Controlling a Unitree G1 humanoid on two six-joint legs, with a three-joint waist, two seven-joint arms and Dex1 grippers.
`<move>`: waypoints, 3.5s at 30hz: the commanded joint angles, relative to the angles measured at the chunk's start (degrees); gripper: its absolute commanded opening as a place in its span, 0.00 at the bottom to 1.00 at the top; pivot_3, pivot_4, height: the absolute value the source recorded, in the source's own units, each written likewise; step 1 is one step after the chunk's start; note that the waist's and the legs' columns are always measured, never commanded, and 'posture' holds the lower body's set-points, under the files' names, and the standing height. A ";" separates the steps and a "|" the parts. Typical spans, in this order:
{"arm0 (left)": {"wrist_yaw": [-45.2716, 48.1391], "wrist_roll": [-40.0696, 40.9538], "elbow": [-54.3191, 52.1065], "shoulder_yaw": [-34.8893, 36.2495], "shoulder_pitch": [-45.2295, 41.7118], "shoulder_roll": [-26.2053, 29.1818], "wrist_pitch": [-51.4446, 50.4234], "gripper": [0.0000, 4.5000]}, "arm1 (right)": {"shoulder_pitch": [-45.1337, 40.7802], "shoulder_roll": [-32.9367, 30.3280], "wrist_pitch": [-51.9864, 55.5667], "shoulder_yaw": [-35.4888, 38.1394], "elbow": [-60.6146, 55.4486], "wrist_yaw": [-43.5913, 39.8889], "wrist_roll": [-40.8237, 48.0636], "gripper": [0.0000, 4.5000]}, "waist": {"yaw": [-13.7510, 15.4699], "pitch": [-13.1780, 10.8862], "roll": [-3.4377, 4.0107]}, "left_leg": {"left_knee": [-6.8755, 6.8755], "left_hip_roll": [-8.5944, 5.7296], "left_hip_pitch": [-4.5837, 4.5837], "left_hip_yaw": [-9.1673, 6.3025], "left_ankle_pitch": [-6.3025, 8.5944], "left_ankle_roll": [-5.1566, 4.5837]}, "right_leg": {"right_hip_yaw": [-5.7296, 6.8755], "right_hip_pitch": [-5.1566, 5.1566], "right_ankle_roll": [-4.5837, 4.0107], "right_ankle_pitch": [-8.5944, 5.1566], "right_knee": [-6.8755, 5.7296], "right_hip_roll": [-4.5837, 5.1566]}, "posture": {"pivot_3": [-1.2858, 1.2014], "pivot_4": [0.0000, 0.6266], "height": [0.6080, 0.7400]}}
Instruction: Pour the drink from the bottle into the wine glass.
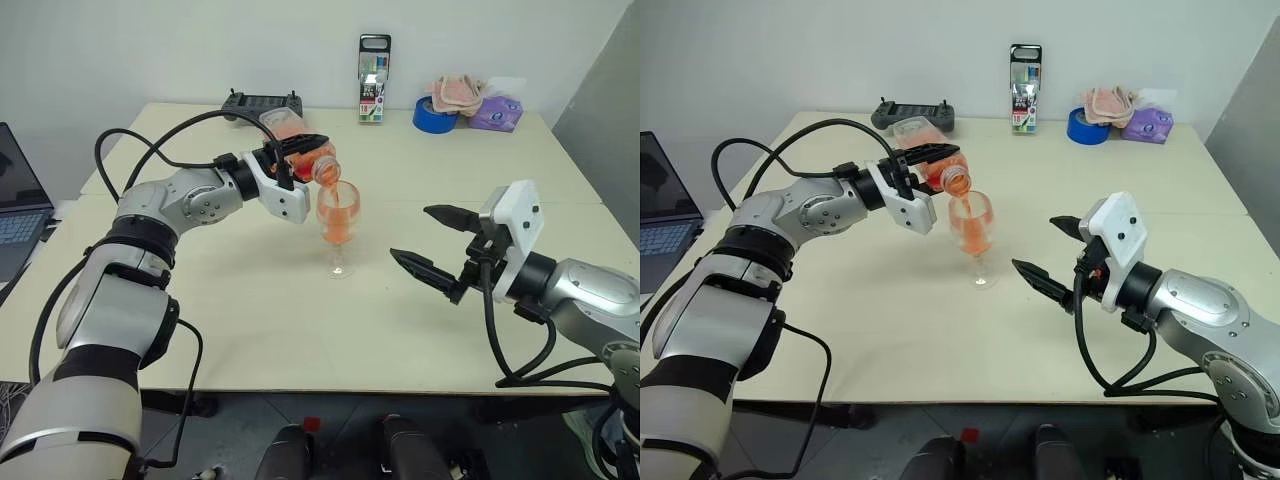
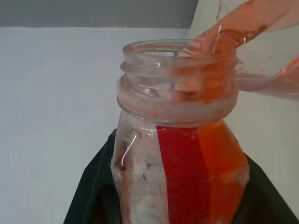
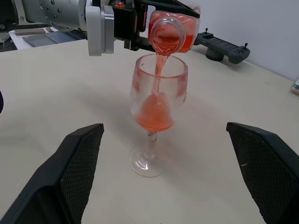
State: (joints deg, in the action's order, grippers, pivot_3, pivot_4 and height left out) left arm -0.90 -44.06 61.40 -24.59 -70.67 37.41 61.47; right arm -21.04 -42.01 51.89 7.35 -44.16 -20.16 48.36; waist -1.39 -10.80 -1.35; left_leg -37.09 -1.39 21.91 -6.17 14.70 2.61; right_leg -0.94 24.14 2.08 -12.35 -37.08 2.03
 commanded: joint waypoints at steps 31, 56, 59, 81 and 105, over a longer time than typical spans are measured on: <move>-0.69 1.28 -0.20 0.18 -3.08 0.09 -0.06 0.40 | -2.12 0.34 1.85 0.07 0.42 0.25 2.02 1.00 | -0.10 0.00 0.00 | -0.01 0.00 0.00 0.00 0.00 0.00 | 0.00 0.00 -0.18 0.11 -0.02 0.00 | 0.52 0.24 1.00; 25.70 26.77 -0.08 8.86 1.71 -4.13 -1.36 0.39 | -5.58 0.67 1.23 -0.45 2.02 -1.11 2.51 1.00 | -0.56 0.00 0.01 | -0.04 0.02 -0.03 0.00 0.00 -0.01 | -0.01 0.02 -0.19 0.12 -0.12 -0.01 | 0.52 0.24 1.00; 28.23 29.84 -1.37 10.48 2.66 -4.55 -3.20 0.39 | -6.60 0.92 0.84 -0.13 3.03 -1.95 2.82 1.00 | -0.45 0.00 0.00 | -0.05 0.02 -0.02 -0.03 0.00 -0.01 | 0.01 0.01 -0.19 0.12 -0.12 -0.02 | 0.52 0.24 1.00; 20.08 58.12 -38.38 37.10 29.03 -9.13 -72.04 0.39 | -25.74 2.83 -0.45 -7.87 14.10 -13.56 0.63 1.00 | -0.81 0.02 0.04 | -0.12 0.06 -0.07 -0.14 0.00 0.00 | 0.04 0.03 -0.21 0.13 -0.24 -0.02 | 0.52 0.24 1.00; 17.86 60.58 -43.61 40.75 37.65 -12.80 -77.14 0.99 | -25.45 2.71 0.07 -7.85 14.79 -17.12 -2.24 1.00 | -0.19 0.05 0.04 | -0.19 0.02 -0.04 -0.07 0.00 0.01 | 0.01 0.01 -0.22 0.14 -0.14 0.03 | 0.52 0.24 1.00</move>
State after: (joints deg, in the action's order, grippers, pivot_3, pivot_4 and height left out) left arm 16.94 16.59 19.60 15.99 -32.55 24.16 -15.86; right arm -45.93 -38.87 52.11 -1.85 -27.69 -37.22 46.24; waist -1.58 -10.75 -1.31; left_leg -37.28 -1.37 21.86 -6.24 14.70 2.62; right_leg -0.93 24.14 1.86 -12.21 -37.22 2.06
